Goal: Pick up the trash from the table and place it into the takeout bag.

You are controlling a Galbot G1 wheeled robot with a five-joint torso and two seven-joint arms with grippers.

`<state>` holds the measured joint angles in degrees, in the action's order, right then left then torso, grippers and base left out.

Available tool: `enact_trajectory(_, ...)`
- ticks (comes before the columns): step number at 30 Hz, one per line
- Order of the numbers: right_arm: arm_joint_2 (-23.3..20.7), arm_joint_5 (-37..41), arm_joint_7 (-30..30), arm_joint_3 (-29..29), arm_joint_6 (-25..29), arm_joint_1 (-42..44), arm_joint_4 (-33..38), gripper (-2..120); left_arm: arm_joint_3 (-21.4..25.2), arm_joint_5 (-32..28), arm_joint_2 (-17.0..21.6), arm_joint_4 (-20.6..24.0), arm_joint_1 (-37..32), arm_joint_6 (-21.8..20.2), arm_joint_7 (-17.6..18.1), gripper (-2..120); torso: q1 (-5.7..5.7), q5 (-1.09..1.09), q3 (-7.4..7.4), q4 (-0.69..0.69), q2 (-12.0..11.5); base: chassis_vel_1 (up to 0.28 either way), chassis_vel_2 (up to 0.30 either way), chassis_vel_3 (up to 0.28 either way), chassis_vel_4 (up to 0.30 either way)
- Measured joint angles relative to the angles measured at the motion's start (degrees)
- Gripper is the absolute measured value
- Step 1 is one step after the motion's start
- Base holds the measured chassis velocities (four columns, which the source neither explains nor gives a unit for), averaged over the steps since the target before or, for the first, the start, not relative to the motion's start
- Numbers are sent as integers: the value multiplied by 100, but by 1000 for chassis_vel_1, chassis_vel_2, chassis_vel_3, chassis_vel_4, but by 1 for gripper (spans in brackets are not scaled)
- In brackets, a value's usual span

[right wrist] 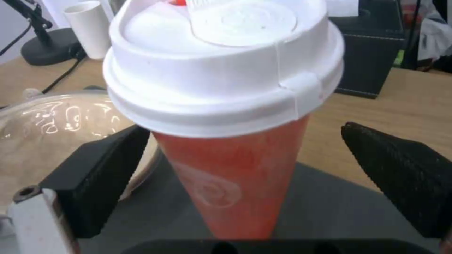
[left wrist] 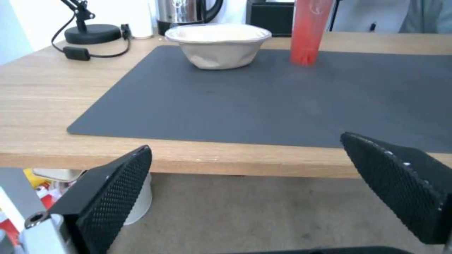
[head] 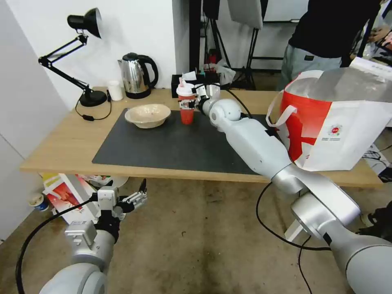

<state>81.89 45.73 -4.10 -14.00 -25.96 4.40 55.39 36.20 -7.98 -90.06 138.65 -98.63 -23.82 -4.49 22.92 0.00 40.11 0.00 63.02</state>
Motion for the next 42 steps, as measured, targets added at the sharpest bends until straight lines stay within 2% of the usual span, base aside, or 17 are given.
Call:
enact_trajectory(11, 238, -168, 164, 28, 56, -39, -315, 100, -9, -23, 22, -48, 39, 1, 0, 100, 0, 0, 0, 1, 0, 0, 0, 0, 0)
enact_trajectory(21, 177, -222, 332, 20, 167, -33, -368, 99, -27, -30, 36, -90, 49, 41, 0, 100, 0, 0, 0, 0, 0, 0, 0, 0, 0)
enact_trajectory(42, 18, -215, 416, -32, 282, 59, -294, 41, -40, -33, 45, -138, 37, 87, 0, 100, 0, 0, -1, 1, 0, 0, 0, 0, 0)
